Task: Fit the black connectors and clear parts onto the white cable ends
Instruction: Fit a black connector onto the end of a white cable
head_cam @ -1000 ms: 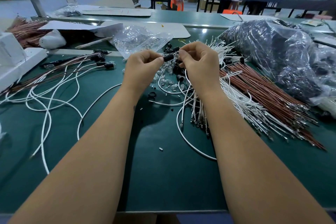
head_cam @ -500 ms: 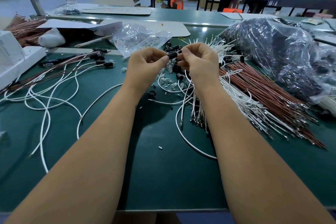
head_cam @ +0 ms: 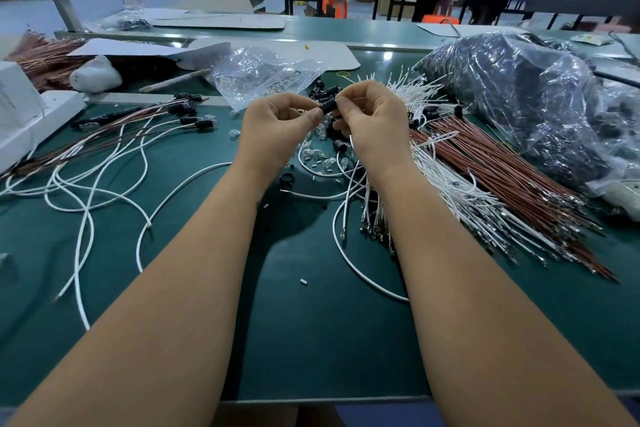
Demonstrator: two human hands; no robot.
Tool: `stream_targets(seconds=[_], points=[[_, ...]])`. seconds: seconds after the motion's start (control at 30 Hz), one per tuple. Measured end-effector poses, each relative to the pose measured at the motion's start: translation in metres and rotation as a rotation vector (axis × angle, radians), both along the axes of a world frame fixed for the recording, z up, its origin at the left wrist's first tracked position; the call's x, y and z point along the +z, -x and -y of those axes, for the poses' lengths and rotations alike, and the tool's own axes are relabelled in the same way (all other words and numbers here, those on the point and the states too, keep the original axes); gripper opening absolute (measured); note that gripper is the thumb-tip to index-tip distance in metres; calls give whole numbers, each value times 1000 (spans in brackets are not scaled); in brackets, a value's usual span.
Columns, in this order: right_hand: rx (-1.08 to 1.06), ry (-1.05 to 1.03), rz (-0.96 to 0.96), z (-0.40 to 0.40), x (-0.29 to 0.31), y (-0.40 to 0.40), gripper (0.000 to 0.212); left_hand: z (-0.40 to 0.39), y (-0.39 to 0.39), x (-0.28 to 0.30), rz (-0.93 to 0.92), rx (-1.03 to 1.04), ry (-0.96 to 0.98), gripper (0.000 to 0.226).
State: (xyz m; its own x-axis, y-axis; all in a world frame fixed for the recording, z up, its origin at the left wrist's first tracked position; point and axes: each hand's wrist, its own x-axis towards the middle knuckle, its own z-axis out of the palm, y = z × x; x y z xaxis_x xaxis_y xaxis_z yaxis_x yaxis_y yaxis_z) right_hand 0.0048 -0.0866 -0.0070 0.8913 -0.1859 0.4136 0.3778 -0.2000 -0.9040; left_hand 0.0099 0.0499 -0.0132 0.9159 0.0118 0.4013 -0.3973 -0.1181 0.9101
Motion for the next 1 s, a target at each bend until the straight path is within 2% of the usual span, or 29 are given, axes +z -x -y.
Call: stream_targets(seconds=[0.33,0.47,0.6,0.7,1.0], points=[[39,-10,32,0,2,2,25,-2,-2,0,6,38,31,12],[74,-18,11,-5,1,2,13,-2,-2,0,21,44,49,13],[68,27,-14,-6,-1,0,15,-2,-3,-1,22,-12,64,11],[93,-29,-46,-5,0,1,14,-1,-1,1,-4,-55,73,6],[111,-178,-74,-4,0,0,17,2,2,6,-76,-95,40,21]])
